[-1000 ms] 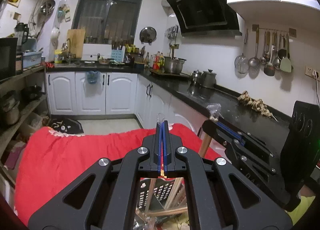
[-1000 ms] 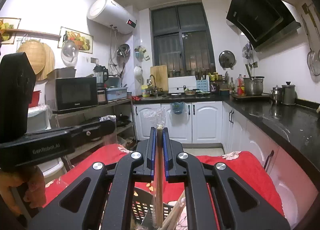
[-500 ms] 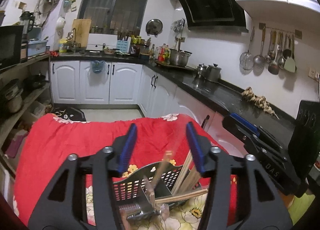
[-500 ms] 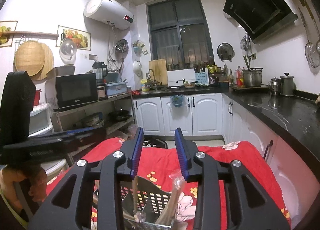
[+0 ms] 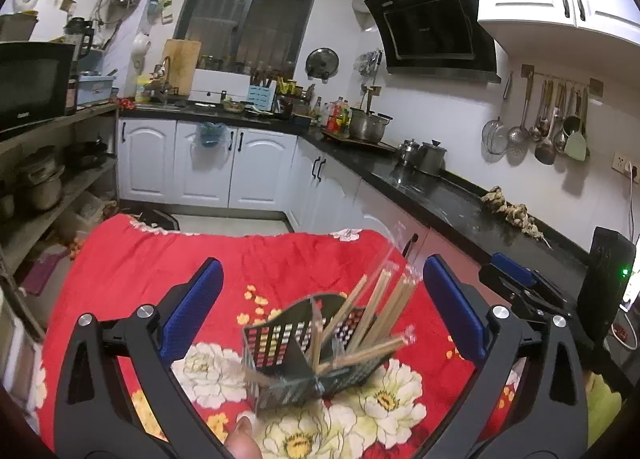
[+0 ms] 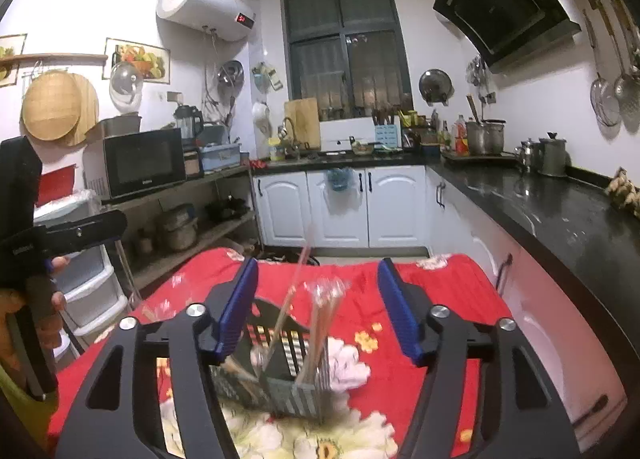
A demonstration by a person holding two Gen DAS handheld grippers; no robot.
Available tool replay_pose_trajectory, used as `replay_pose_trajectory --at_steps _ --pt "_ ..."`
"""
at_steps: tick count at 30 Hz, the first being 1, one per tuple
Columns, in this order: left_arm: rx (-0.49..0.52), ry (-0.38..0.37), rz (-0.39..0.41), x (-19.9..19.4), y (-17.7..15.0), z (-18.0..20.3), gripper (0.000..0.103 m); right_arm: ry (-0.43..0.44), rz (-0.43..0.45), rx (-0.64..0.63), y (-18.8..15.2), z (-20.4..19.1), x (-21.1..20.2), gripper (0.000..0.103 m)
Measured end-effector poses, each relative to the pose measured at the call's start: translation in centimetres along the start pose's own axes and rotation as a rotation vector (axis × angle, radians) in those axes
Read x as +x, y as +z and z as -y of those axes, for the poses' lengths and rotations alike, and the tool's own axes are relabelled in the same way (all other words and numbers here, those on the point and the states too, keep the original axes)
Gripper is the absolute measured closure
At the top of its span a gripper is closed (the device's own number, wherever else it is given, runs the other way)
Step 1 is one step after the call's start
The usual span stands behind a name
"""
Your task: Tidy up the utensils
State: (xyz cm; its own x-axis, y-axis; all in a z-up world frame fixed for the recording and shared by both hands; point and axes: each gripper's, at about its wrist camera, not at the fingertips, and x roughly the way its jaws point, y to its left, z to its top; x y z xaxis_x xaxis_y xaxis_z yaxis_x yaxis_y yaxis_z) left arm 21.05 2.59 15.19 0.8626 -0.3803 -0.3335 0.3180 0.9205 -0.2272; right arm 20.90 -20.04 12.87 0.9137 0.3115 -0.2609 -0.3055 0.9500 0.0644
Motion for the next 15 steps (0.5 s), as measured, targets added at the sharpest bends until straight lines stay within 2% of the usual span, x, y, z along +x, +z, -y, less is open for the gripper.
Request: replay_pose_trajectory --at_steps 10,15 --pt "-0.013 0.064 -0.059 -1.9 -4.7 0.0 0.011 -0.029 -0.052 -0.026 -3.6 -1.2 -2.8 0.018" --pt "-0.013 0.097 -0.109 -2.2 -8.0 0.2 0.011 -0.017 -0.097 -0.034 -5.7 -2.1 -3.4 0.013"
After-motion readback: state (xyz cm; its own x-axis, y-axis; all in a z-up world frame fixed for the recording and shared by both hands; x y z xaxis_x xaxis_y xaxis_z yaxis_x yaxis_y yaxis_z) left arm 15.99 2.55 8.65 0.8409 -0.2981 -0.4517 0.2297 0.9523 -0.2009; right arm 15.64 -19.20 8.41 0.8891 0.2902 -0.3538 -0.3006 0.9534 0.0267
